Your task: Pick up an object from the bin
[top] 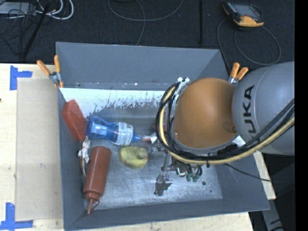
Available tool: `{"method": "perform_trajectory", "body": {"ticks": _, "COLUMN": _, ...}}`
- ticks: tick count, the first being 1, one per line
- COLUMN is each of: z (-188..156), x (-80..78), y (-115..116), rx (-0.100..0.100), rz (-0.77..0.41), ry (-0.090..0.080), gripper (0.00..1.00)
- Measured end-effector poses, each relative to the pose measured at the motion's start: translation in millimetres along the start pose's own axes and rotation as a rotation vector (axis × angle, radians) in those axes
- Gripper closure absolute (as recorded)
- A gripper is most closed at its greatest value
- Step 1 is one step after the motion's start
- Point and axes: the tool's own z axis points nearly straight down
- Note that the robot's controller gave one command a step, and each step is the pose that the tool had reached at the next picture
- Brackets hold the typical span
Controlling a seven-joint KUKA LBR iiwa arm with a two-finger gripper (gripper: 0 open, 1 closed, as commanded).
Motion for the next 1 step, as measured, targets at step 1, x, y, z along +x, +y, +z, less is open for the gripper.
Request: {"method": "perform_trajectory", "body": {"ticks": 1, "z": -3.6, "x": -1.7, "y": -0.7, "rx": -0.001, "rz": 0.004, "ry": -0.008, "gripper": 0.0}}
